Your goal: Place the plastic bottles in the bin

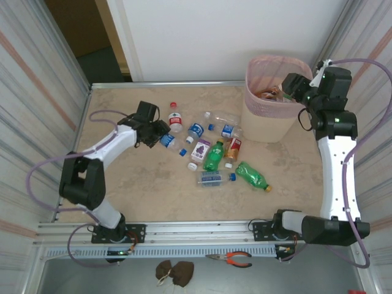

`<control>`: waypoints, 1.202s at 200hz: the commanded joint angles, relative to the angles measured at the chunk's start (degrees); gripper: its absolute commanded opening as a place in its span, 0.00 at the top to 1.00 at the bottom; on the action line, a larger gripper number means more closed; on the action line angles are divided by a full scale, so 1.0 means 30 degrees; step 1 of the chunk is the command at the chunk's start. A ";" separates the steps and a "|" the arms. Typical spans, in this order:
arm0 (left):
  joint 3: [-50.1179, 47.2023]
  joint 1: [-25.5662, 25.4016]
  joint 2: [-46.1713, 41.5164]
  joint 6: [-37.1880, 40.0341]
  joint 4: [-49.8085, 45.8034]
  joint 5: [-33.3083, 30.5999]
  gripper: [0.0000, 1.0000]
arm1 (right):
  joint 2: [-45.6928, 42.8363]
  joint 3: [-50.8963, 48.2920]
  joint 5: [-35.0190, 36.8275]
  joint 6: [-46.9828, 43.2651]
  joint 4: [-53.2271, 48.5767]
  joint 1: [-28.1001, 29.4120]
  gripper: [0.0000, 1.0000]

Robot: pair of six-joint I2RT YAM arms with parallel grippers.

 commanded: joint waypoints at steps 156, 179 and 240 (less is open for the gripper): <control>-0.3273 -0.0312 -0.7913 0.8151 1.7393 1.3754 0.39 | -0.1636 -0.3101 -0.9918 -0.5653 0.5631 1.0622 0.22; -0.2504 -0.0944 -0.8004 0.9017 1.7661 1.4997 0.39 | -0.1384 -0.2838 -0.9831 -0.5714 0.5430 1.1614 0.16; -0.0654 -0.2581 -0.8256 1.1113 1.5873 1.5319 0.39 | -0.0600 -0.2318 -0.8841 -0.5930 0.4722 1.3233 0.06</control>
